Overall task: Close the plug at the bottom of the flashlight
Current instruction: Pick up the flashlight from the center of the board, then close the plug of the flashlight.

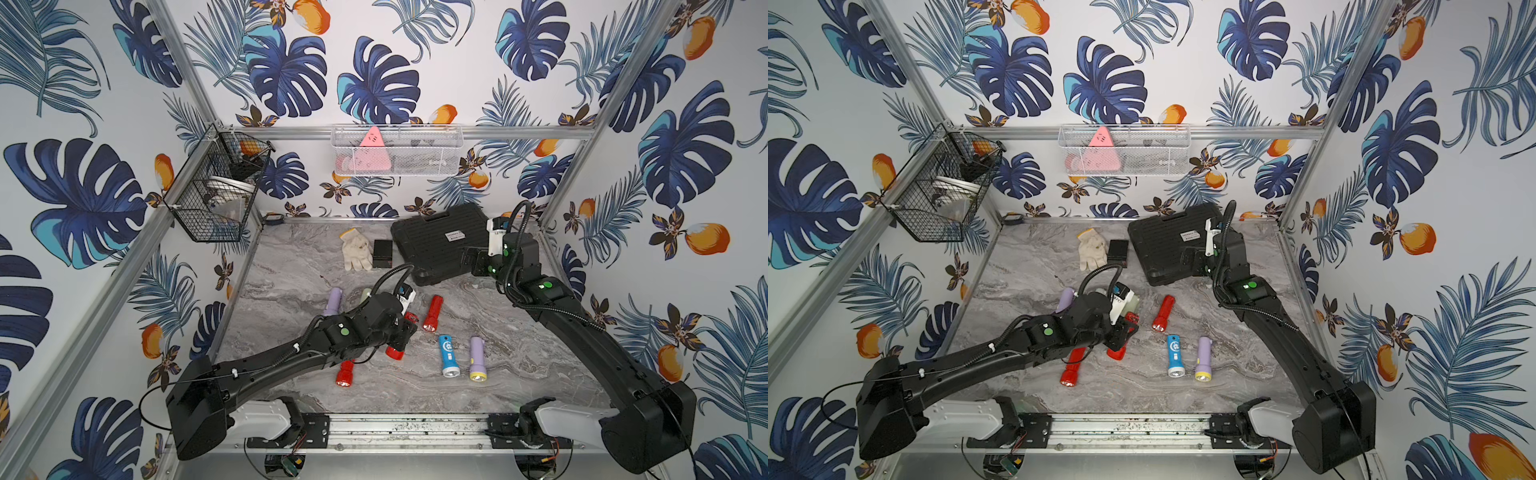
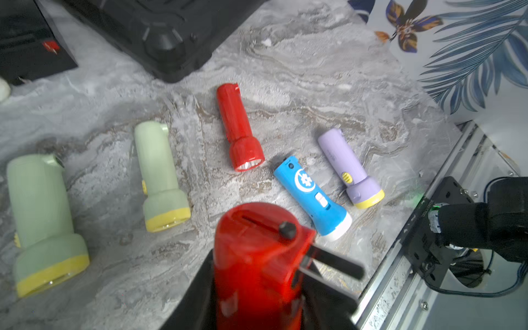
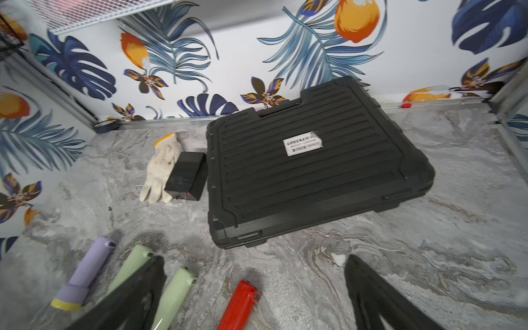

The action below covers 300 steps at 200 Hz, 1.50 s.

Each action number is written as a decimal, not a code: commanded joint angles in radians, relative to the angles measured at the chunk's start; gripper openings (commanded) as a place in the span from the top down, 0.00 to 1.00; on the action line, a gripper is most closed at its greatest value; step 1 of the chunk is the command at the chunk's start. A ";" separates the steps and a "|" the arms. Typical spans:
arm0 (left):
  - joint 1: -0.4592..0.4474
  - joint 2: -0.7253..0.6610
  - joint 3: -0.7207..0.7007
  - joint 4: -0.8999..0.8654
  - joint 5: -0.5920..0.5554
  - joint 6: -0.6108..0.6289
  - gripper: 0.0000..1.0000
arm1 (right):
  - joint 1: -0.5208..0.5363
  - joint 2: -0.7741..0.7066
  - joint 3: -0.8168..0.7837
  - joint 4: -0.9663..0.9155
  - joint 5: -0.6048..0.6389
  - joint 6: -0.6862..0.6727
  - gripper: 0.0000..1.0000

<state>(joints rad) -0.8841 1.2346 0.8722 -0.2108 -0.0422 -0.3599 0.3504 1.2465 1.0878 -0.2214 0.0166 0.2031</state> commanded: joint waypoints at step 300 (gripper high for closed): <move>0.067 -0.148 -0.479 1.148 0.200 0.264 1.00 | 0.238 0.102 0.135 -0.177 -0.848 -0.145 0.18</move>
<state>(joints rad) -0.8177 1.0988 0.3885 0.9310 0.1432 -0.1284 0.5762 1.3399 1.2072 -0.4049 -0.8387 0.0669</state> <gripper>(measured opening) 0.386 0.838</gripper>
